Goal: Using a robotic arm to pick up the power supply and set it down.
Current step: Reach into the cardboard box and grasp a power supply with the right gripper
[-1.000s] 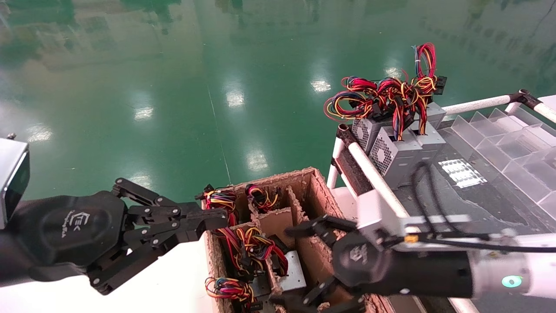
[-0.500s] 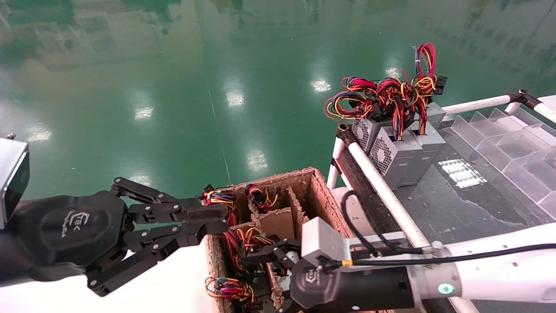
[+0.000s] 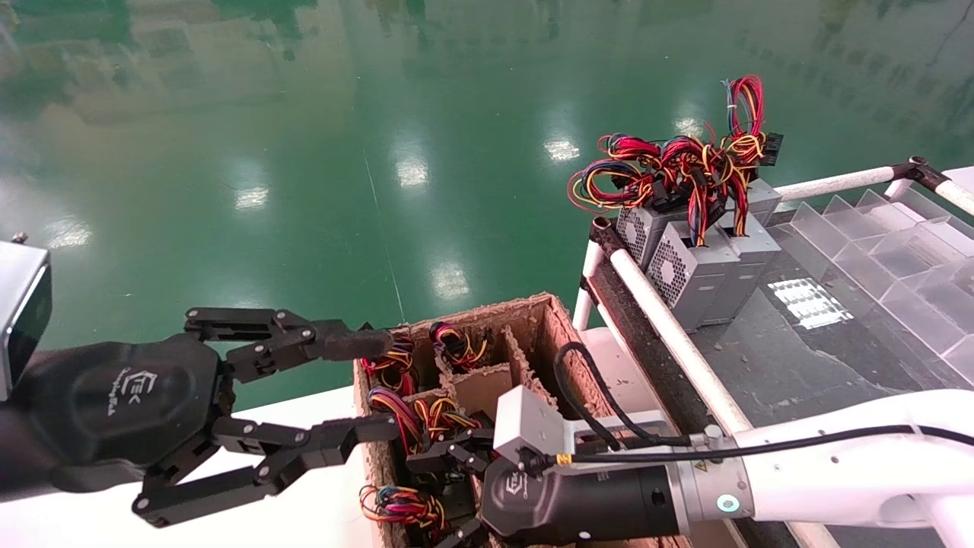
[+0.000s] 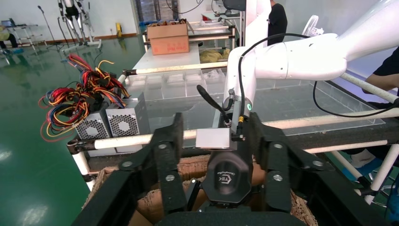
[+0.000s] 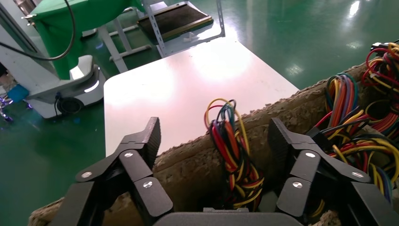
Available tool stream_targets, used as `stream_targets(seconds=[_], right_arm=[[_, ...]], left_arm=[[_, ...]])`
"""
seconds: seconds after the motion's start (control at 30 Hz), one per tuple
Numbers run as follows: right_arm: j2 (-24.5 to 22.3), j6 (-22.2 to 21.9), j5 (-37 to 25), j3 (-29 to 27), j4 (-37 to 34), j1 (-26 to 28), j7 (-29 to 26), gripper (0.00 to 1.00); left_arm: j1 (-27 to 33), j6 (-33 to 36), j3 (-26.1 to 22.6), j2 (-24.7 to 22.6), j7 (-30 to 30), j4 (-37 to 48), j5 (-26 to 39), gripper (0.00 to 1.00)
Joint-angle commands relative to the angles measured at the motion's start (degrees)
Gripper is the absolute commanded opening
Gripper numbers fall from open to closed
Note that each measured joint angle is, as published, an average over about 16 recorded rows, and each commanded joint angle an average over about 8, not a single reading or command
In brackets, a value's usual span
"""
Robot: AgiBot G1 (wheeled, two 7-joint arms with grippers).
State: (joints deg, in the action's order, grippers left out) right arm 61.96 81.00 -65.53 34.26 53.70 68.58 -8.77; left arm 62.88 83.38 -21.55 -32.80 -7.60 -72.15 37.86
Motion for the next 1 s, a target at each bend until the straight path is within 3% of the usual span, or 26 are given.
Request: stream_targets(seconds=[0.03,1.0], right_arm=[[0.58,-0.12,-0.11,0.1,-1.0,0.13,0.42,0.0],[1.36,0.84,0.79,-0.62,-7.22,-0.25,5.68,0.0]], left_arm=[[0.0,0.0,0.0,0.0,0.0,0.0,0.0,1.0],[0.0,0.0,-0.01,0.0,0.01,0.0,-0.01,1.0]])
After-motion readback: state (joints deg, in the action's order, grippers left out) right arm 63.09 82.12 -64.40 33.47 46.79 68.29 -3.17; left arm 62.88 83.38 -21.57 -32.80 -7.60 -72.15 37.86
